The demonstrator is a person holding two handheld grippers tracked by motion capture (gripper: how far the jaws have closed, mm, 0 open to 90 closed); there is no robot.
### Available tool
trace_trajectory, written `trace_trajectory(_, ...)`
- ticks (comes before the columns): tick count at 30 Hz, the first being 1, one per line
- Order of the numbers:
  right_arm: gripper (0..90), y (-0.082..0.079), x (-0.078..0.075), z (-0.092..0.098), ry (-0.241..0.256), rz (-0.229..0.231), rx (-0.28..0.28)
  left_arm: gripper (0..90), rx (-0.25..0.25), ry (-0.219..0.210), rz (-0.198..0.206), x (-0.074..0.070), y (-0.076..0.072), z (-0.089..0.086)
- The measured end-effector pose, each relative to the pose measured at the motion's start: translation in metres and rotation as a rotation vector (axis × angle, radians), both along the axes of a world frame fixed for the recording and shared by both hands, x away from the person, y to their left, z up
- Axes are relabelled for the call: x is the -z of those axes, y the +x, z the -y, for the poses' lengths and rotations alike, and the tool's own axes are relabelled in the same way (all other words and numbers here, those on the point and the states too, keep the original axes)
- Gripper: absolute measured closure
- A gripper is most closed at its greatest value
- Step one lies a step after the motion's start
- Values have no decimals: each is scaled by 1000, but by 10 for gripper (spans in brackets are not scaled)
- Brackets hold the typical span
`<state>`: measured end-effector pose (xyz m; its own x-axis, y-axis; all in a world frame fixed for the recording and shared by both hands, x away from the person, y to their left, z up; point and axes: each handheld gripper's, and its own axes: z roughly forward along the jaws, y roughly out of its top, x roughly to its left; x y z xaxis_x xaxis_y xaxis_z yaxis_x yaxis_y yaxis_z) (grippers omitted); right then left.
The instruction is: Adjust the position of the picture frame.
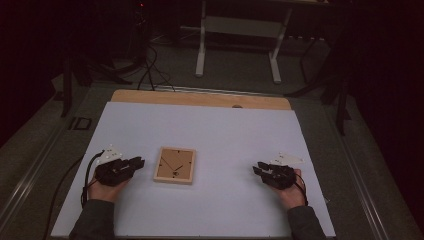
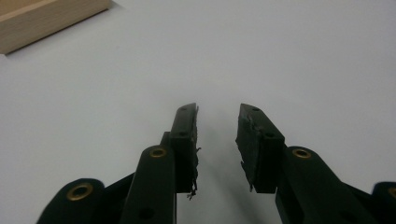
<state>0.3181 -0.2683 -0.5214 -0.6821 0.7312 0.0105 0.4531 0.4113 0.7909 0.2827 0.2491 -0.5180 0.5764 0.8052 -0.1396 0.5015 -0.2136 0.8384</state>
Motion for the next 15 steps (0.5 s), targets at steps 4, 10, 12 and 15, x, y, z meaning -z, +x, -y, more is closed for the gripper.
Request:
trace_trajectory(4,672,0,0,-1,-1,0,-5,822,21,15,-1,1,0,3)
trace_trajectory(10,660,0,0,-3,1,6,-8,899,54,32,-22,4,2,8)
trace_trajectory(12,674,0,0,-3,2,6,-11,900,60,37,-24,5,2,10)
trace_trajectory(15,699,-1,0,-4,2,10,-23,900,63,43,-23,6,2,12)
